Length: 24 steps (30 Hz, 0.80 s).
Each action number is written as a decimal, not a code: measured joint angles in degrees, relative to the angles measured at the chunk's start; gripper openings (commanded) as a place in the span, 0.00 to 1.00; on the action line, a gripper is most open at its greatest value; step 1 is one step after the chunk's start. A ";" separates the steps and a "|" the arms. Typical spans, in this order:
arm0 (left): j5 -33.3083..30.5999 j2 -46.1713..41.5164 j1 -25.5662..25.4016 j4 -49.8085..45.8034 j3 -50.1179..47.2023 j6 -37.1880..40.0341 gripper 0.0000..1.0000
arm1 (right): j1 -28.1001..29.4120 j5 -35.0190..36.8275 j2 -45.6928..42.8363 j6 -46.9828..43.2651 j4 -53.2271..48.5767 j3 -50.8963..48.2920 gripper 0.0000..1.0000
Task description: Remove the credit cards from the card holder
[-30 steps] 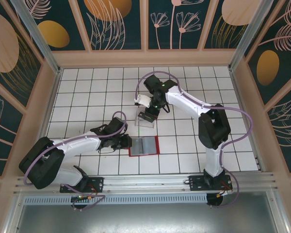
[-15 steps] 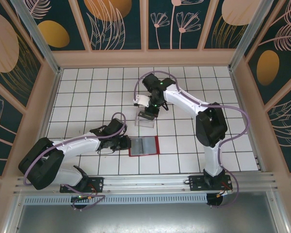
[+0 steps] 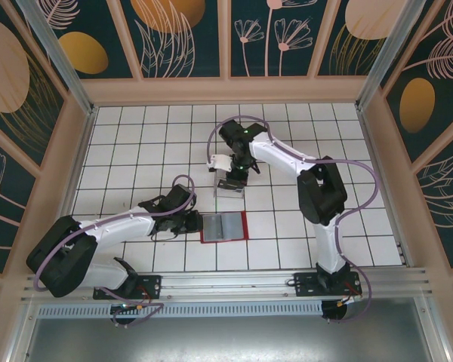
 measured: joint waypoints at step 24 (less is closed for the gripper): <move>0.04 -0.35 0.00 0.02 -0.76 -0.63 0.20 | 1.31 7.65 0.42 0.92 5.16 -0.35 0.29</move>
